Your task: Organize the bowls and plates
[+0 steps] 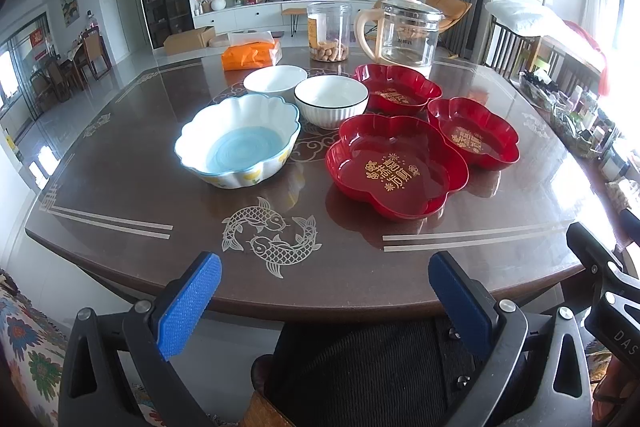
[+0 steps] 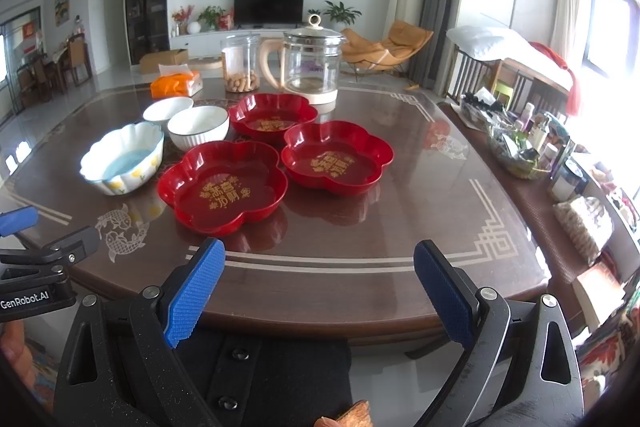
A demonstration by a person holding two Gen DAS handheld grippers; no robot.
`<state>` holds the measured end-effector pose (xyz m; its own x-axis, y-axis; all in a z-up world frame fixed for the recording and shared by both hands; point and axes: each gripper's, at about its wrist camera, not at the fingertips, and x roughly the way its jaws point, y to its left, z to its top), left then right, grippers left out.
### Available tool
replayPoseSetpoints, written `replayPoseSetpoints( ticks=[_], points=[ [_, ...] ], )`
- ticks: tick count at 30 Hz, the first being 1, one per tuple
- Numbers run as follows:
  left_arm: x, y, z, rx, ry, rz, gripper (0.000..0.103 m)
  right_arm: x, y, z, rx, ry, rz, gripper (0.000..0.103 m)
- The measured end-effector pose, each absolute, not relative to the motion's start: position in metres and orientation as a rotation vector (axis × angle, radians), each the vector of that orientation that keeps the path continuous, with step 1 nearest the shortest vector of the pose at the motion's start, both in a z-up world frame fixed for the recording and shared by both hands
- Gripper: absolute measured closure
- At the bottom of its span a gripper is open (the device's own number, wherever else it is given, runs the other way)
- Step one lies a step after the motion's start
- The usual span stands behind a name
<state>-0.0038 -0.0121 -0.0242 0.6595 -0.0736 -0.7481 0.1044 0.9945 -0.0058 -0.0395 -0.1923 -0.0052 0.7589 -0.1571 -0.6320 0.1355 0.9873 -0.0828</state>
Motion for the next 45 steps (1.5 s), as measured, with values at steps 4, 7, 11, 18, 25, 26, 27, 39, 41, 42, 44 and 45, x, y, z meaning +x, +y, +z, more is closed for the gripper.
replayPoseSetpoints(
  ticks=[4, 7, 11, 18, 25, 26, 27, 39, 41, 42, 44, 45],
  points=[
    [-0.0036, -0.0121, -0.024, 0.04, 0.844, -0.101, 0.0, -0.0396, -0.1926, -0.0052, -0.032, 0.69, -0.159, 0.006],
    [-0.0043, -0.0119, -0.0242, 0.04, 0.841, -0.101, 0.0, -0.0399, -0.1916, -0.0048, -0.034, 0.687, -0.16, 0.006],
    [-0.0067, -0.0115, -0.0255, 0.039, 0.836, -0.102, 0.0, -0.0412, -0.1899, -0.0054, -0.035, 0.677, -0.161, 0.006],
    [-0.0067, -0.0115, -0.0255, 0.039, 0.837, -0.101, 0.0, -0.0422, -0.1909, -0.0052, -0.032, 0.677, -0.16, 0.006],
    [-0.0065, -0.0114, -0.0253, 0.039, 0.838, -0.102, 0.0, -0.0428, -0.1915, -0.0067, -0.032, 0.687, -0.158, 0.006],
    [-0.0072, -0.0115, -0.0257, 0.038, 0.838, -0.102, 0.0, -0.043, -0.191, -0.007, -0.032, 0.687, -0.158, 0.006],
    [-0.0078, -0.0113, -0.0259, 0.037, 0.838, -0.102, 0.0, -0.0429, -0.1916, -0.0067, -0.032, 0.687, -0.158, 0.006],
    [-0.0087, -0.0115, -0.026, 0.037, 0.837, -0.103, 0.0, -0.0433, -0.1916, -0.0067, -0.03, 0.688, -0.157, 0.006],
    [-0.0096, -0.0119, -0.026, 0.038, 0.835, -0.103, 0.0, -0.0438, -0.1911, -0.0068, -0.03, 0.687, -0.157, 0.006],
    [-0.0106, -0.0122, -0.0259, 0.038, 0.833, -0.104, 0.0, -0.0441, -0.1916, -0.0064, -0.03, 0.686, -0.157, 0.006],
    [-0.0124, -0.0131, -0.0261, 0.039, 0.831, -0.104, 0.0, -0.0444, -0.1912, -0.0058, -0.03, 0.683, -0.157, 0.006],
    [-0.0123, -0.0133, -0.0252, 0.039, 0.832, -0.105, 0.0, -0.0448, -0.1911, -0.0057, -0.03, 0.681, -0.157, 0.006]
  ],
)
